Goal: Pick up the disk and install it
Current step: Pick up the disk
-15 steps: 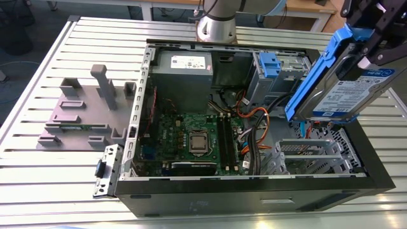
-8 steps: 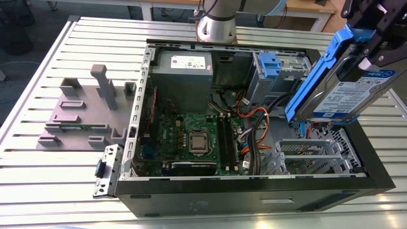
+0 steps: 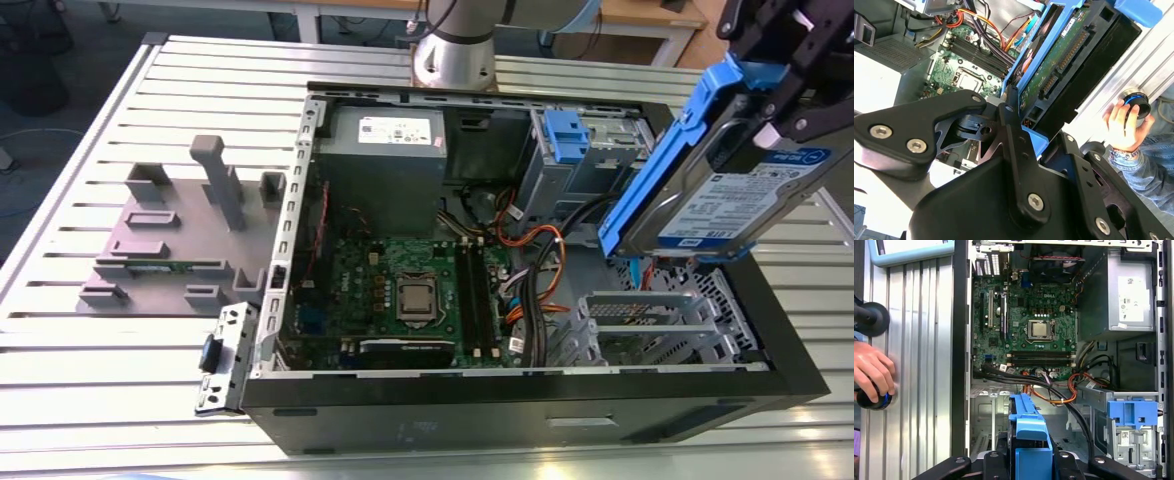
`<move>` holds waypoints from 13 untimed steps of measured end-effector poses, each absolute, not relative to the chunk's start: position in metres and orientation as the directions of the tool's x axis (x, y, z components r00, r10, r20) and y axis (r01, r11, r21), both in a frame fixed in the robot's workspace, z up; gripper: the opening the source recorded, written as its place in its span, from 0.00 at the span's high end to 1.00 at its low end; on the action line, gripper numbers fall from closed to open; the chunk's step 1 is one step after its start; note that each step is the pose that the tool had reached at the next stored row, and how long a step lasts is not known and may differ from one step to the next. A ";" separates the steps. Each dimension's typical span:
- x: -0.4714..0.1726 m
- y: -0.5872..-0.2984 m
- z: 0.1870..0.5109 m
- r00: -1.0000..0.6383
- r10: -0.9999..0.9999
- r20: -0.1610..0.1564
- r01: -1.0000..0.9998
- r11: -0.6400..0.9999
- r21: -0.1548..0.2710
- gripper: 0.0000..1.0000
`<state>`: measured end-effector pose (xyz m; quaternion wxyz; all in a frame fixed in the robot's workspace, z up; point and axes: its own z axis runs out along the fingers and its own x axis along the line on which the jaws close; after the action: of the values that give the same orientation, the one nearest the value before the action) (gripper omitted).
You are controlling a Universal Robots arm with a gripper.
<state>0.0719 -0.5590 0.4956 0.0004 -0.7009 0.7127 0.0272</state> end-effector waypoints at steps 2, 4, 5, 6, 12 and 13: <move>0.072 -0.559 0.496 -0.017 -0.999 -0.039 -0.999 0.016 0.038 0.63; 0.072 -0.560 0.496 -0.017 -0.999 -0.039 -0.999 0.016 0.038 0.63; 0.072 -0.561 0.496 -0.017 -0.999 -0.039 -0.999 0.016 0.038 0.63; 0.072 -0.561 0.496 -0.017 -0.999 -0.039 -0.999 0.016 0.038 0.63; 0.072 -0.562 0.496 -0.017 -0.999 -0.039 -0.999 0.016 0.038 0.63; 0.072 -0.562 0.496 -0.017 -0.999 -0.039 -0.999 0.016 0.038 0.63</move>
<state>0.0718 -0.5621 0.4955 0.0004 -0.7009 0.7127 0.0272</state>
